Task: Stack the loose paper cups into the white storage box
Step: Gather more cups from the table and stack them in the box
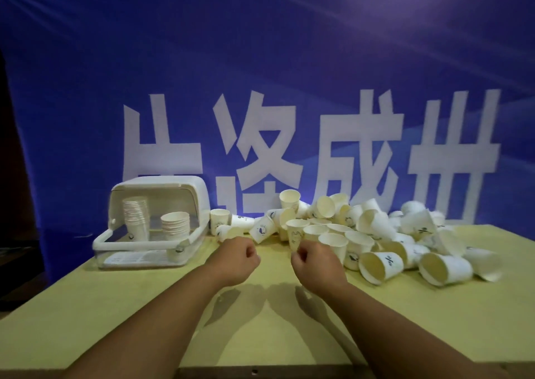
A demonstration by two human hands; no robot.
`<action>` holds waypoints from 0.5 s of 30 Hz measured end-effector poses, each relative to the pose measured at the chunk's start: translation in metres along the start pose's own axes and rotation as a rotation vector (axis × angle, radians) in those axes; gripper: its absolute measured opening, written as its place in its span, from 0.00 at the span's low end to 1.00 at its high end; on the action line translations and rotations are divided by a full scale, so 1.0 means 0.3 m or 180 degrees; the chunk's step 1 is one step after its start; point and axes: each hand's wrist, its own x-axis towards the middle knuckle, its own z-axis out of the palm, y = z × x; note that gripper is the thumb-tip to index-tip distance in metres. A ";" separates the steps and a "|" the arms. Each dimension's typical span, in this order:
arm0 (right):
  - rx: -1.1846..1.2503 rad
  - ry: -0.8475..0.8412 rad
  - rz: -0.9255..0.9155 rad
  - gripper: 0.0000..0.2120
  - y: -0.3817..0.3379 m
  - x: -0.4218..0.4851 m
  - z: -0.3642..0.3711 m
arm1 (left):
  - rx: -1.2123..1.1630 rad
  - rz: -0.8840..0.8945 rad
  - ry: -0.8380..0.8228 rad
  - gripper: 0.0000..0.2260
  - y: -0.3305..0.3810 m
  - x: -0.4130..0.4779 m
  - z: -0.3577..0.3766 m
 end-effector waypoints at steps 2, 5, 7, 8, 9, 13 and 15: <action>-0.0021 0.0085 0.0125 0.09 0.075 -0.022 -0.061 | -0.0137 0.0075 -0.0039 0.08 0.069 -0.009 0.044; -0.0036 0.0317 0.0294 0.09 0.205 -0.059 -0.151 | -0.0237 0.0202 -0.0197 0.08 0.180 -0.023 0.115; -0.0065 0.0412 0.0397 0.10 0.281 -0.084 -0.203 | -0.0327 0.0292 -0.0295 0.08 0.246 -0.027 0.160; -0.0101 0.0474 0.0451 0.10 0.318 -0.094 -0.228 | -0.0380 0.0329 -0.0346 0.08 0.278 -0.026 0.184; -0.0138 0.0545 0.0481 0.11 0.353 -0.104 -0.254 | -0.0424 0.0362 -0.0395 0.07 0.310 -0.024 0.209; -0.0241 0.0770 0.0703 0.10 0.489 -0.140 -0.343 | -0.0756 0.0397 -0.0657 0.03 0.435 -0.010 0.323; -0.0307 0.0905 0.0737 0.07 0.560 -0.157 -0.374 | -0.1033 0.0352 -0.0836 0.02 0.491 -0.003 0.385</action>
